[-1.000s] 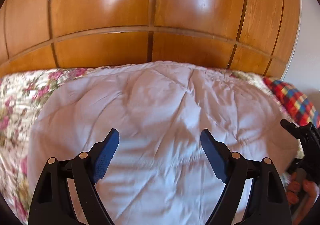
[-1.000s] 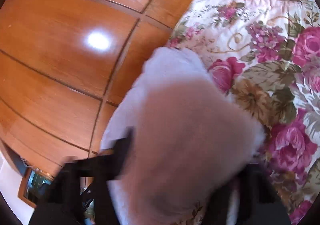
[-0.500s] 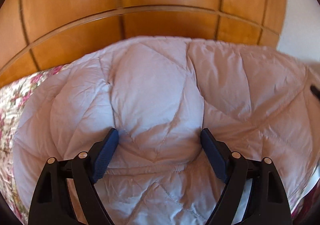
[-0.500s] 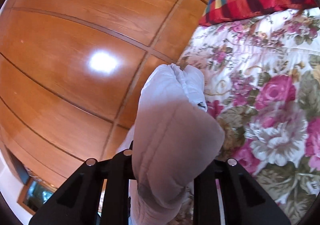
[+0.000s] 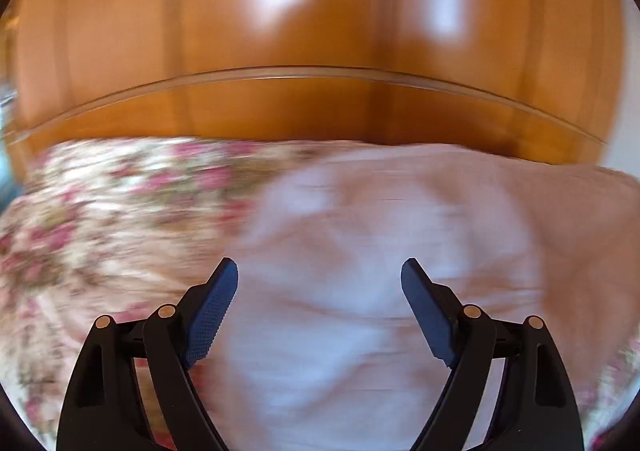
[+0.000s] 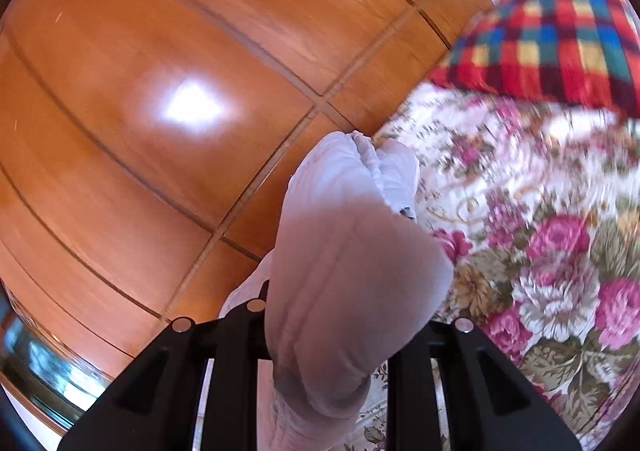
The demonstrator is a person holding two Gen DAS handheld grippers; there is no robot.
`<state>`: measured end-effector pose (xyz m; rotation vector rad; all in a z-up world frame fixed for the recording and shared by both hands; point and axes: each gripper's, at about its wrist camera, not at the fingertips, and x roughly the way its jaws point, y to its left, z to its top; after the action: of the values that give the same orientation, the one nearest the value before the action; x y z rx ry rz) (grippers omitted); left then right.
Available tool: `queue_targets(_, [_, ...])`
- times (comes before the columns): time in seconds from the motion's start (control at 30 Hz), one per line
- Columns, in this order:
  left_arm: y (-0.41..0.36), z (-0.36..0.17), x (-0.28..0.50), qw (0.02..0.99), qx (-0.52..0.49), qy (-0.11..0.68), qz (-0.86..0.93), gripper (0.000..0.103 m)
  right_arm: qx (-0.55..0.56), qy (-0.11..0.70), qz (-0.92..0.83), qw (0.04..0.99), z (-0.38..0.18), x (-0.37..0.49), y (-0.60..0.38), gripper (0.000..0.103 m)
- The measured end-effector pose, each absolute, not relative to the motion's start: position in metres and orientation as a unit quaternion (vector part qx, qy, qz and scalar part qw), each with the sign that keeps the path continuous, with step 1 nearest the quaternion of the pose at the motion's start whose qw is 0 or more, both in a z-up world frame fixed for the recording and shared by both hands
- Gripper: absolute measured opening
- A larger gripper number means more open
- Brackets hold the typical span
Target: Fold small clothes
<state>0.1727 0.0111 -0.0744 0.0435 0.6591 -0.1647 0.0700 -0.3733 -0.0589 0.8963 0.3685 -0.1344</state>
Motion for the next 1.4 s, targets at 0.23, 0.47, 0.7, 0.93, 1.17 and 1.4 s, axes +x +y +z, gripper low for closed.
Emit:
queue_targets(0.23, [0.054, -0.12, 0.19, 0.907, -0.059, 0.397, -0.13, 0.083, 0.247, 0.176, -0.063, 0.951, 0.005, 0.09, -0.299, 0.02])
queue_targets(0.47, [0.054, -0.137, 0.194, 0.885, -0.12, 0.421, -0.157, 0.083, 0.015, 0.168, -0.01, 0.986, 0.043, 0.111, -0.18, 0.021])
queue_targets(0.7, [0.069, -0.15, 0.198, 0.871, -0.167, 0.427, -0.177, 0.083, -0.13, 0.168, 0.088, 0.973, 0.02, 0.127, -0.057, 0.026])
queue_targets(0.93, [0.091, -0.15, 0.19, 0.858, -0.208, 0.43, -0.192, 0.083, -0.211, 0.241, 0.18, 0.93, -0.056, 0.148, 0.017, 0.035])
queue_targets(1.17, [0.161, -0.146, 0.182, 0.83, -0.328, 0.406, -0.194, 0.082, -0.198, 0.267, 0.221, 0.917, -0.087, 0.144, 0.018, 0.059])
queue_targets(1.4, [0.19, -0.108, 0.194, 0.788, -0.402, 0.379, -0.272, 0.081, -0.207, 0.287, 0.264, 0.897, -0.105, 0.134, 0.025, 0.072])
